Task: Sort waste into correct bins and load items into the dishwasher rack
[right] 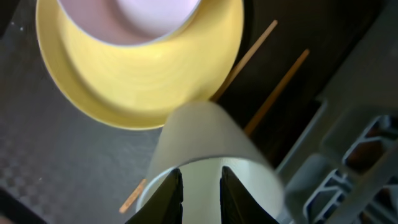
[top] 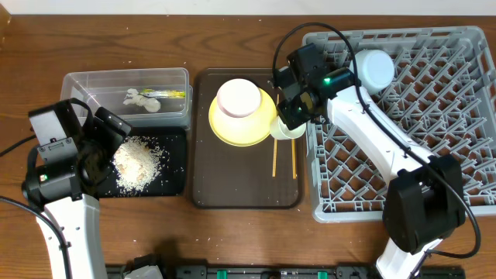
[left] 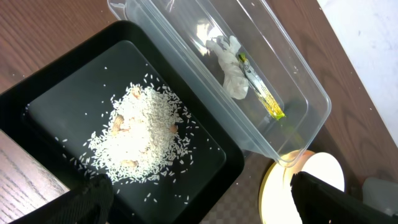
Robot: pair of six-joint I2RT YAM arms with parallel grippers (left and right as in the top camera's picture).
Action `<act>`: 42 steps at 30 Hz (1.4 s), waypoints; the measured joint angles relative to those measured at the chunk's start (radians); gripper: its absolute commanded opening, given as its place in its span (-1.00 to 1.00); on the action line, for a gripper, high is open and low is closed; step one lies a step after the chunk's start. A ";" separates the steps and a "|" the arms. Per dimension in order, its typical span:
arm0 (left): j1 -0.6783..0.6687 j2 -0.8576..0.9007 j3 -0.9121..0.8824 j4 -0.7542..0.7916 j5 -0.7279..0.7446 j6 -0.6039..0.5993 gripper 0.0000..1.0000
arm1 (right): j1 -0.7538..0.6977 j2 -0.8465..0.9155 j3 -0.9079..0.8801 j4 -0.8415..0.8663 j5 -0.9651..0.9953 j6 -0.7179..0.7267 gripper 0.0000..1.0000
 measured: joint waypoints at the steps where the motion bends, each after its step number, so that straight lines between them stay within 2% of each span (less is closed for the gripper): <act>1: 0.000 0.000 0.000 0.000 0.000 0.000 0.88 | 0.000 -0.001 0.000 -0.013 -0.011 0.004 -0.62; 27: 0.000 0.000 0.000 0.000 0.000 0.000 0.88 | 0.000 -0.009 0.001 -0.150 -0.065 0.037 -0.61; 42: 0.000 0.000 0.000 0.000 0.000 0.000 0.88 | 0.000 -0.010 0.001 -0.204 -0.084 0.040 -0.46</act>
